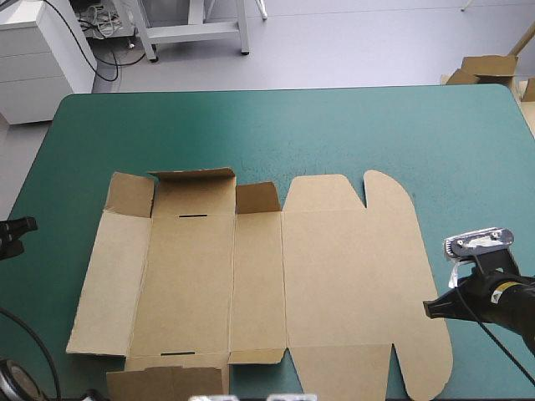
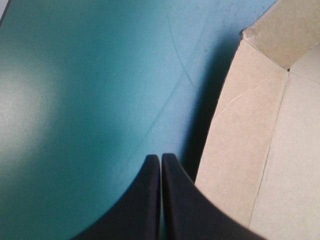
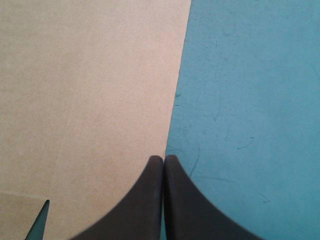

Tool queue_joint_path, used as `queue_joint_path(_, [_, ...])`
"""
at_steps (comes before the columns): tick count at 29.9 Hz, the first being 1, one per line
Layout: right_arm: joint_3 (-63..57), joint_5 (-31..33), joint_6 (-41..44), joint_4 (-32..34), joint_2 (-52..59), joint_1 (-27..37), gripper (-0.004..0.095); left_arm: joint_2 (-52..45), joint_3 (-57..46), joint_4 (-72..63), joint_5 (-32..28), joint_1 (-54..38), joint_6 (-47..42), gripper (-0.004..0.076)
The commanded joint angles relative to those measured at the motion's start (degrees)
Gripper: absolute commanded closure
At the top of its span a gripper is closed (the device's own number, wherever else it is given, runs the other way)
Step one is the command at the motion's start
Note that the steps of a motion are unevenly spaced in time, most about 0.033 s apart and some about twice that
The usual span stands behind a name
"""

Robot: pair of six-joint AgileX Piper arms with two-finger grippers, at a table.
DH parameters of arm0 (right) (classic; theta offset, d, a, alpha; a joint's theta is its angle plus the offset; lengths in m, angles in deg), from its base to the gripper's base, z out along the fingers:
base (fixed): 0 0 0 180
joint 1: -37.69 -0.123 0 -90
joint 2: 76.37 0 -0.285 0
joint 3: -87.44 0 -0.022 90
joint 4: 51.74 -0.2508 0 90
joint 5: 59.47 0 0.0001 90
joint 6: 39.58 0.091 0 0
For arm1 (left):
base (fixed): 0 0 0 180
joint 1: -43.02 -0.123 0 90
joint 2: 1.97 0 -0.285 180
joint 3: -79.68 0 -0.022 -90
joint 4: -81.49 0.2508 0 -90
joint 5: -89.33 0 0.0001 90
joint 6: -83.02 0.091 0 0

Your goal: Fold the box

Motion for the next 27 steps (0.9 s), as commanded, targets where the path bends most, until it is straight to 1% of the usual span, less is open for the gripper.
queue_joint_path(1, [1.5,-2.5,-0.4,-0.7,0.1,0.4,0.0929,-1.4,1.8,-2.2,2.6,-0.2,0.5,0.0679])
queue_joint_path(3, [1.5,-2.5,-0.4,-0.7,0.1,0.4,0.0929,-1.4,1.8,-2.5,2.6,-0.2,0.5,0.0564])
queue_joint_path(6, [1.5,-2.7,-0.4,-0.7,0.1,0.4,0.0929,-1.4,1.2,-2.9,2.6,-0.2,0.0,0.0339])
queue_joint_path(7, [1.5,-2.7,-0.4,-0.7,0.1,0.4,0.0929,-1.4,0.8,-2.9,2.6,-0.2,0.0,0.0274])
queue_joint_path(9, [1.5,-2.7,-0.8,-0.7,0.1,0.4,0.0929,-1.4,-0.5,-2.9,2.5,-0.2,0.0,0.0199])
queue_joint_path(10, [1.5,-2.7,-0.8,-0.7,0.1,0.4,0.0929,-1.4,-1.5,-3.0,2.5,-0.2,-0.3,0.0180])
queue_joint_path(12, [1.5,-2.7,-0.8,-0.7,0.1,0.4,0.0929,-1.4,-3.2,-3.6,2.5,-0.2,-2.2,0.0178])
queue_joint_path(14, [1.5,-2.7,-0.8,-0.7,0.1,0.4,0.0929,-1.4,-5.7,-5.1,2.3,-0.2,-1.7,0.0178])
queue_joint_path(20, [1.5,-2.7,-0.8,-0.7,0.1,0.4,0.0929,-1.4,-14.5,-7.1,2.3,-0.2,5.3,0.0178])
queue_joint_path(27, [1.5,-2.7,-0.8,-0.7,0.1,0.4,0.0930,-1.4,-25.3,-8.3,-4.1,-0.2,9.7,0.0178])
